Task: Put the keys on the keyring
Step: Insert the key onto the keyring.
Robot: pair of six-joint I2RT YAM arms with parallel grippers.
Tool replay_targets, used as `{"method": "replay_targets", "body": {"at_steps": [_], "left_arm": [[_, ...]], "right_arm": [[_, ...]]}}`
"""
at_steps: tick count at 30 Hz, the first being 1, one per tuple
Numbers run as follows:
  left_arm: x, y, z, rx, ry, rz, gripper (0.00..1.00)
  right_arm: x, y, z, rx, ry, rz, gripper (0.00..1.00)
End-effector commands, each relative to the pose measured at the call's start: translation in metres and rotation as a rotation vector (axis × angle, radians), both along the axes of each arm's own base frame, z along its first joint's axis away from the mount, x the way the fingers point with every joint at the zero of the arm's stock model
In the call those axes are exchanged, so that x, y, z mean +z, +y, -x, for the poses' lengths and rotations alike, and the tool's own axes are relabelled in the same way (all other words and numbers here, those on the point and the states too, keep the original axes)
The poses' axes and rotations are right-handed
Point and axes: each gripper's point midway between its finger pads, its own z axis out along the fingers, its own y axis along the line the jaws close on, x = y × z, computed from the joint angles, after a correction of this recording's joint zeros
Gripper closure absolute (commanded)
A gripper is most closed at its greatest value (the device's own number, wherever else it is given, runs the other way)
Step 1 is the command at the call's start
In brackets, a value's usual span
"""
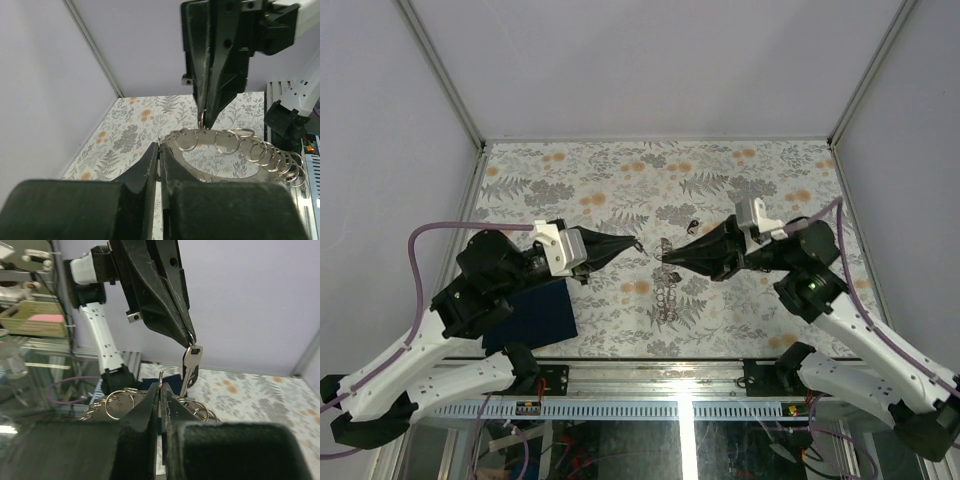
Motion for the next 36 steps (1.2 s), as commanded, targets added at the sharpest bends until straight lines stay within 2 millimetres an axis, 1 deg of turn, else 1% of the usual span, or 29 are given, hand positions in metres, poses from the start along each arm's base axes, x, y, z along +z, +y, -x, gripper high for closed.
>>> {"method": "replay_targets", "body": {"at_steps": [1,5,11,17,21,31,36], "left_arm": [[0.022,0.010,0.014,-0.030,-0.024,0.037,1.00],[0.027,0.019,0.022,-0.038,-0.039,0.037,1.00],[0.034,0.030,0.034,-0.057,-0.065,0.054,1.00],[0.039,0.030,0.048,-0.123,-0.081,0.043,1.00],[0.044,0.029,0.055,-0.162,-0.090,0.037,1.00],[0.047,0.019,0.052,-0.184,-0.116,0.005,1.00],[0.048,0.016,0.048,-0.180,-0.124,-0.015,1.00]], "right_arm": [[0.049,0.003,0.033,0.225,-0.113,-0.098,1.00],[0.055,0.008,0.042,0.357,-0.111,-0.114,1.00],[0.066,0.008,0.052,0.467,-0.148,-0.161,1.00],[0.073,0.007,0.057,0.547,-0.169,-0.177,1.00],[0.073,0.010,0.055,0.581,-0.174,-0.171,1.00],[0.063,0.019,0.045,0.582,-0.295,-0.093,1.00],[0.066,0.019,0.040,0.574,-0.335,-0.088,1.00]]}}
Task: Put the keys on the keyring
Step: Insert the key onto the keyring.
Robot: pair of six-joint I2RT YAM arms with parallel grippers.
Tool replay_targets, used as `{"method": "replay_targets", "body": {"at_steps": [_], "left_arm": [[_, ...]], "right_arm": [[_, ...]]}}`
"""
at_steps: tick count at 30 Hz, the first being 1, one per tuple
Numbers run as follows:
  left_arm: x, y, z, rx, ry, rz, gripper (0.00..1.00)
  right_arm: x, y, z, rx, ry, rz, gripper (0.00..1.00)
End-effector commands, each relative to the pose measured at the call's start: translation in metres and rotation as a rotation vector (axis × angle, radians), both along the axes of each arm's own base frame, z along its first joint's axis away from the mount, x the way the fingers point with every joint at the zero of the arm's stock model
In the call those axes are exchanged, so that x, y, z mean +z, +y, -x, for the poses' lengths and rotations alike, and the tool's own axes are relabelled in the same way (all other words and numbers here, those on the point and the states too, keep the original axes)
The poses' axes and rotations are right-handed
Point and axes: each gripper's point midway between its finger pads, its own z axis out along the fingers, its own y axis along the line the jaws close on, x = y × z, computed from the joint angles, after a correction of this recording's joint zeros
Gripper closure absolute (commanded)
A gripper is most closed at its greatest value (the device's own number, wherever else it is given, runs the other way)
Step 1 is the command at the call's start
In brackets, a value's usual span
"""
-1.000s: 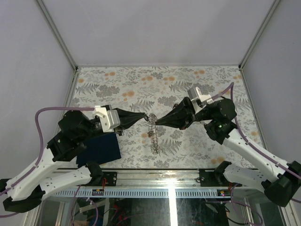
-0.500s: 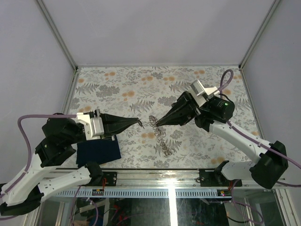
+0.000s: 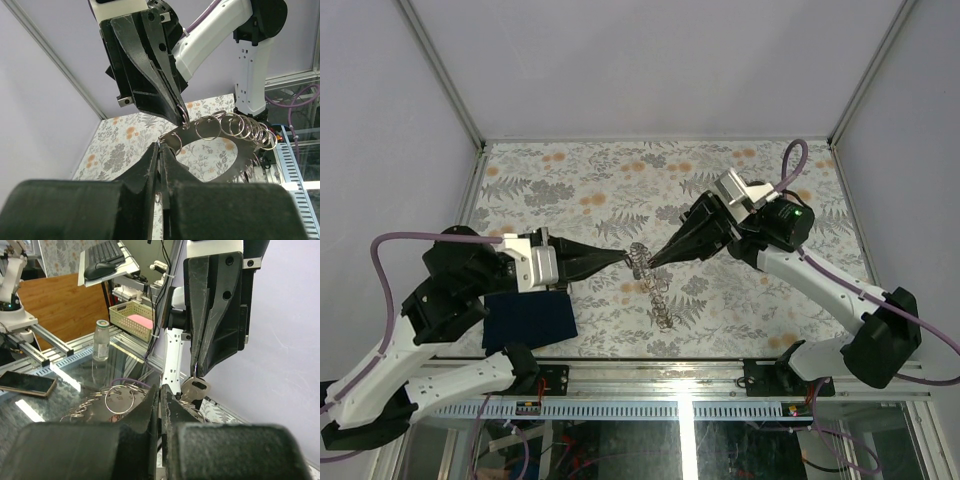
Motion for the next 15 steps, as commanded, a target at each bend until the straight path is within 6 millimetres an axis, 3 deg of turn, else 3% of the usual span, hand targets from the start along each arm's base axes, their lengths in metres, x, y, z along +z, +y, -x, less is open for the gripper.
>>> {"method": "replay_targets", "body": {"at_steps": [1,15], "left_arm": [[0.014,0.002,0.001,-0.001,-0.048,0.013,1.00],[0.014,-0.006,-0.009,0.012,-0.070,-0.017,1.00]], "right_arm": [[0.020,-0.009,0.005,-0.012,-0.174,-0.117,1.00],[0.021,-0.004,-0.006,-0.019,-0.196,-0.074,1.00]]}}
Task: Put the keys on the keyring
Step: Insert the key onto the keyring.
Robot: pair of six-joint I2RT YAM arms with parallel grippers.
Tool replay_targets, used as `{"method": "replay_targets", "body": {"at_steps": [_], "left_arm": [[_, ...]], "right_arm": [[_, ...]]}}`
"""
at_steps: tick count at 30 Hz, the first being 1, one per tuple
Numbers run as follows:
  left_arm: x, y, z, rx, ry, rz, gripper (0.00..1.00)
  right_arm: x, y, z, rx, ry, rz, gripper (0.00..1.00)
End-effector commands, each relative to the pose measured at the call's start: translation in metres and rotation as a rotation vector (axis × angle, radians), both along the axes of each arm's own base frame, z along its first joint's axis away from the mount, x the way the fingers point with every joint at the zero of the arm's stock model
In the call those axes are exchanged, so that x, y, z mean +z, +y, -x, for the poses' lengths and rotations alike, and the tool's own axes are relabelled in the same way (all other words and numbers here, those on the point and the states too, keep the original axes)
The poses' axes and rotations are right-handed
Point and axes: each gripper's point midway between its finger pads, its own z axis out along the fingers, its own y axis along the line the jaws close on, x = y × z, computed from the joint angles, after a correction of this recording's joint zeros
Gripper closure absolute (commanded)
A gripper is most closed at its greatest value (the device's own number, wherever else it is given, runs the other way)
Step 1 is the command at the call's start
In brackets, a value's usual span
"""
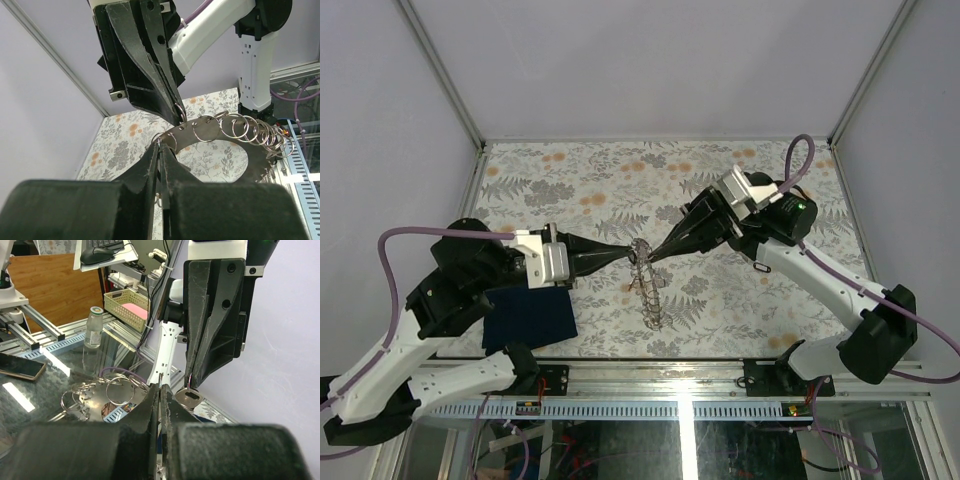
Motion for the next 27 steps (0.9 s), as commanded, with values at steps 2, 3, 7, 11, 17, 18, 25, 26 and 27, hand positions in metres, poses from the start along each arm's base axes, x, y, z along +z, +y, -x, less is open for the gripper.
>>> {"method": "replay_targets", "body": {"at_steps": [2,3,7,11,17,18,25,26,27], "left_arm": [[0.012,-0.001,-0.003,0.005,-0.056,0.002,1.00],[0.011,-0.002,-0.004,0.004,-0.056,-0.004,1.00],[0.009,-0.003,-0.008,0.017,-0.063,-0.024,1.00],[0.008,0.001,-0.016,0.072,-0.060,-0.035,1.00],[0.009,0.011,-0.023,0.139,-0.062,-0.049,1.00],[0.010,0.012,-0.024,0.144,-0.063,-0.049,1.00],[0.009,0.008,-0.025,0.134,-0.077,-0.065,1.00],[0.010,0.008,-0.025,0.131,-0.080,-0.067,1.00],[0.009,0.007,-0.026,0.131,-0.079,-0.070,1.00]], "right_arm": [[0.013,-0.002,-0.001,-0.010,-0.078,-0.060,1.00],[0.011,-0.001,-0.003,-0.011,-0.070,-0.050,1.00],[0.006,0.004,-0.010,-0.018,-0.022,-0.021,1.00],[0.001,0.007,-0.021,-0.046,-0.005,-0.010,1.00],[-0.010,0.016,-0.041,-0.116,-0.085,0.006,1.00],[-0.012,0.016,-0.042,-0.124,-0.103,0.011,1.00],[-0.015,0.005,-0.034,-0.151,-0.145,0.051,1.00],[-0.014,0.004,-0.032,-0.147,-0.145,0.052,1.00],[-0.012,0.002,-0.030,-0.141,-0.144,0.052,1.00]]}}
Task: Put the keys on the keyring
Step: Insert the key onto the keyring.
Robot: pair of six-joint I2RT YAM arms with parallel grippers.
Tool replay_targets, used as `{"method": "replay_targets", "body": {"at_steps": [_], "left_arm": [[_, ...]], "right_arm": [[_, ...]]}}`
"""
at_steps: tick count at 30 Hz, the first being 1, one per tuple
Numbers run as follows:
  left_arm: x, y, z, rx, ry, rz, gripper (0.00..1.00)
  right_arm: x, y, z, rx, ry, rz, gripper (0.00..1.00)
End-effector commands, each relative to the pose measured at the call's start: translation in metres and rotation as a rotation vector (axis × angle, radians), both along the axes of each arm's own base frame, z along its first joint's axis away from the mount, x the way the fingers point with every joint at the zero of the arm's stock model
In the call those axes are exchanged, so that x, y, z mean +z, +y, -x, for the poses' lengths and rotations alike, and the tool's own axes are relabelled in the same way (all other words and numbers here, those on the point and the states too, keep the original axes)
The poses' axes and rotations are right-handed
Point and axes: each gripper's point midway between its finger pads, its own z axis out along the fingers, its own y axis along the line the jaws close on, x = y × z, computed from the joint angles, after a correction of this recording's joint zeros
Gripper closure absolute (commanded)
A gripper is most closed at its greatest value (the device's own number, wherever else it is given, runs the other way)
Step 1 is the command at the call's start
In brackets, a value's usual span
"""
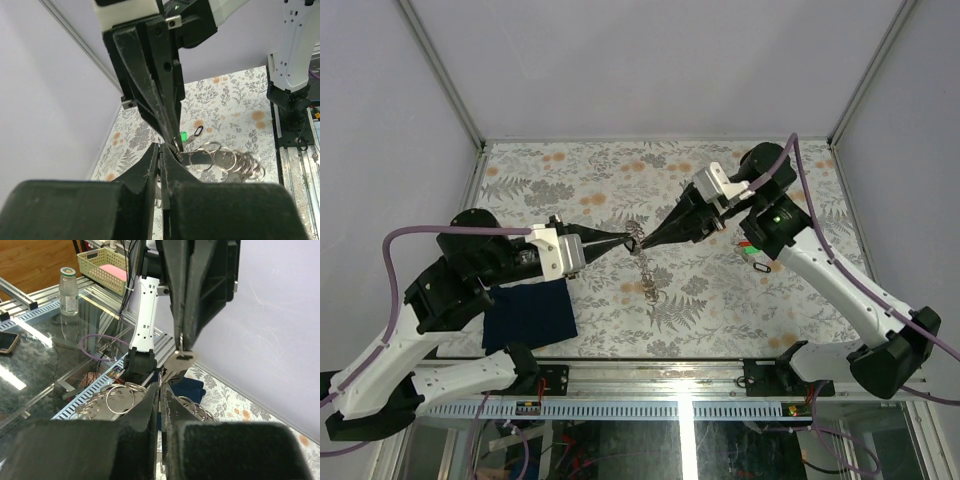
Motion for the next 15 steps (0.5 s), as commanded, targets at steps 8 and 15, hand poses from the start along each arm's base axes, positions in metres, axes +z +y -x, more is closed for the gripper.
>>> {"method": "replay_targets", "body": {"at_steps": [8,15], "left_arm": [[0.0084,-0.0014,-0.0044,0.007,-0.034,-0.004,1.00],[0.0052,-0.0068,0.0011,-0.040,-0.030,-0.024,1.00]], "right_arm": [[0.0322,-0.0235,0.0276,-0.006,-0.103,-0.055,1.00],[0.0347,-0.0229,0.0270,-0.008,-0.084,-0.047,1.00]]}}
